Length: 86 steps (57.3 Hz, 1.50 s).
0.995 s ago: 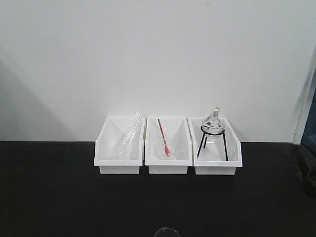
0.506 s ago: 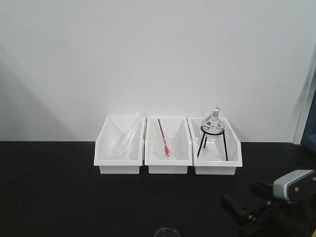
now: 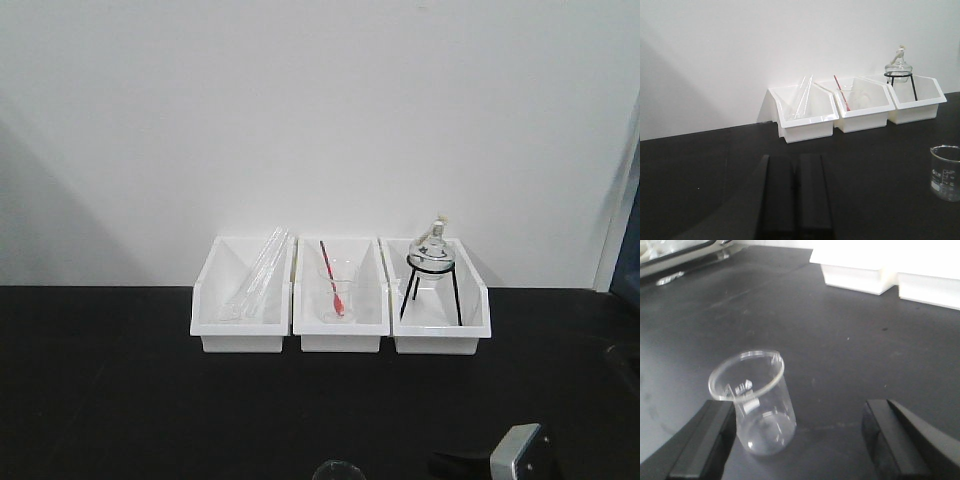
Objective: Pick beaker and place in left cabinet
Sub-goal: 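Close the right gripper around the clear 100 ml glass beaker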
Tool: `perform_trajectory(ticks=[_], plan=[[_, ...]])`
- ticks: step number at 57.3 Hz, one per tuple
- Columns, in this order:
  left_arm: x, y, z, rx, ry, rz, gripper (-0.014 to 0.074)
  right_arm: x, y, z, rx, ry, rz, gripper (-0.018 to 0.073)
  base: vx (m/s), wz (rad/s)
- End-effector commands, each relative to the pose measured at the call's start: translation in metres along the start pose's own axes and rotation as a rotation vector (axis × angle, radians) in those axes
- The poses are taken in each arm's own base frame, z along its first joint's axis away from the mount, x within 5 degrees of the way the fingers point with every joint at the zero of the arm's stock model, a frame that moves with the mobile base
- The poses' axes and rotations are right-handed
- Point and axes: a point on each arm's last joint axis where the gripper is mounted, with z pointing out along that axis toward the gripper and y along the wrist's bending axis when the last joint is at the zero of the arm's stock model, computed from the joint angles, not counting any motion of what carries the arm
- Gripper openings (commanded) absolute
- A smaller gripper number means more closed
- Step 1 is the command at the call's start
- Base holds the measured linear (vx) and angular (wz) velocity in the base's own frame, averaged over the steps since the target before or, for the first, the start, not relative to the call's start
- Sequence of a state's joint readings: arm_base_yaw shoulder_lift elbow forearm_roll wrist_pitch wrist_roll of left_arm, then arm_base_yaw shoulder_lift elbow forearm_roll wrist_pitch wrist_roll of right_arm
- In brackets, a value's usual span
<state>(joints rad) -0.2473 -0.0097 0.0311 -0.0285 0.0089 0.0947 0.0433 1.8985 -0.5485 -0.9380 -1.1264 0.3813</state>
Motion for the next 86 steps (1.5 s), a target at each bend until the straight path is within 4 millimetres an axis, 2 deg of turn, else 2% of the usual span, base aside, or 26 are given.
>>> perform_trajectory(ticks=[1,21,34,43,65,77,86], plan=[[-0.003,0.000,-0.001,-0.003,-0.085,-0.012,0.0001,-0.018,0.002,0.002,-0.043,-0.166,-0.075,0.0562,0.00,0.00],[-0.003,0.000,-0.001,-0.003,-0.085,-0.012,0.0001,-0.004,0.020,0.028,-0.019,-0.155,-0.136,0.0562,0.00,0.00],[-0.003,0.000,-0.001,-0.003,-0.085,-0.012,0.0001,0.004,0.028,0.043,0.045,-0.156,-0.126,0.0562,0.00,0.00],[-0.003,0.000,-0.001,-0.003,-0.085,-0.012,0.0001,0.009,0.031,0.055,0.023,-0.155,-0.119,0.0562,0.00,0.00],[-0.003,0.000,-0.001,-0.003,-0.085,-0.012,0.0001,0.000,0.028,0.088,-0.017,-0.213,-0.143,0.0562,0.00,0.00],[-0.003,0.000,-0.001,-0.003,-0.085,-0.012,0.0001,-0.007,0.022,0.105,-0.033,-0.246,-0.093,0.0559,0.00,0.00],[-0.003,0.000,-0.001,-0.003,-0.085,-0.012,0.0001,-0.010,0.017,0.113,-0.033,-0.263,-0.082,0.0526,0.00,0.00]])
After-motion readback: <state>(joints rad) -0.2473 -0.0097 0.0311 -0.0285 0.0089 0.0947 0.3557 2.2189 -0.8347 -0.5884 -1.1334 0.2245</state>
